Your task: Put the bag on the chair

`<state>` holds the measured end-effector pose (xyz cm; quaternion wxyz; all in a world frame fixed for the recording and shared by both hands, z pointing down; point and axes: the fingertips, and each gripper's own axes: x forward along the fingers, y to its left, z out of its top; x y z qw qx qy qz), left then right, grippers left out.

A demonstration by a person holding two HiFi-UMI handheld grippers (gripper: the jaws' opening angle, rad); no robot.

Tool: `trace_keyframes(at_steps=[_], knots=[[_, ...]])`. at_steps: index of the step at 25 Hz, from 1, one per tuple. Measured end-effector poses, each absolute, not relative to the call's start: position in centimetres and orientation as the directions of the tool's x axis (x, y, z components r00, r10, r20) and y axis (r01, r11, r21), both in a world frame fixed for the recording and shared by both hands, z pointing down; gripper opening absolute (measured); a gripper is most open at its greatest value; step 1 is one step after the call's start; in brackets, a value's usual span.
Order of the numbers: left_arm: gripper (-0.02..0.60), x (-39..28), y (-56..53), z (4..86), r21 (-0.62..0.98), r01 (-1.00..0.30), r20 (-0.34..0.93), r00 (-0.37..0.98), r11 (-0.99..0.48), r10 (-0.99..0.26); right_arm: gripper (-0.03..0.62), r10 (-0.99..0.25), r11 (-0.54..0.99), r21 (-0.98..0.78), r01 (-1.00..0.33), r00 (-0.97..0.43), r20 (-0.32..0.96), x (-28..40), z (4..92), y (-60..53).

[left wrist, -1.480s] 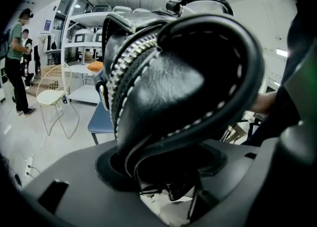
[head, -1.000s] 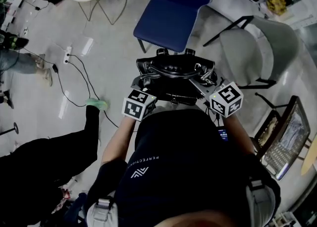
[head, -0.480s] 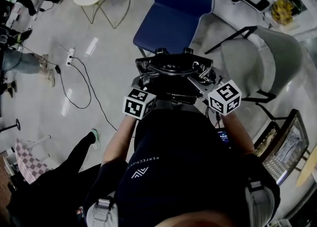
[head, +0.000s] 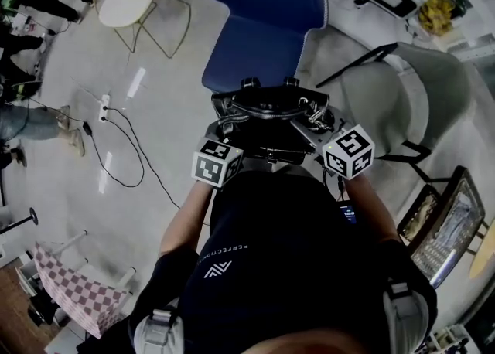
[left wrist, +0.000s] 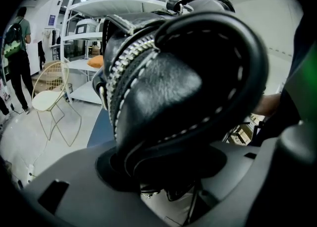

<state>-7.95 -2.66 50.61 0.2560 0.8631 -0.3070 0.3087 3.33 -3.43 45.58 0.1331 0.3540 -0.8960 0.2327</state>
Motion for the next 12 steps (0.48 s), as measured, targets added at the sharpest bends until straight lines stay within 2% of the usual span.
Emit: trace_keyframes(at_steps=[12], knots=[[0.281, -10.6, -10.6, 52.2, 0.308, -0.639, 0.716, 0.644, -0.705, -0.271, 0.209, -0.597, 0.569, -0.350, -0.744, -0.666, 0.447, 0.7, 46.8, -10.9]])
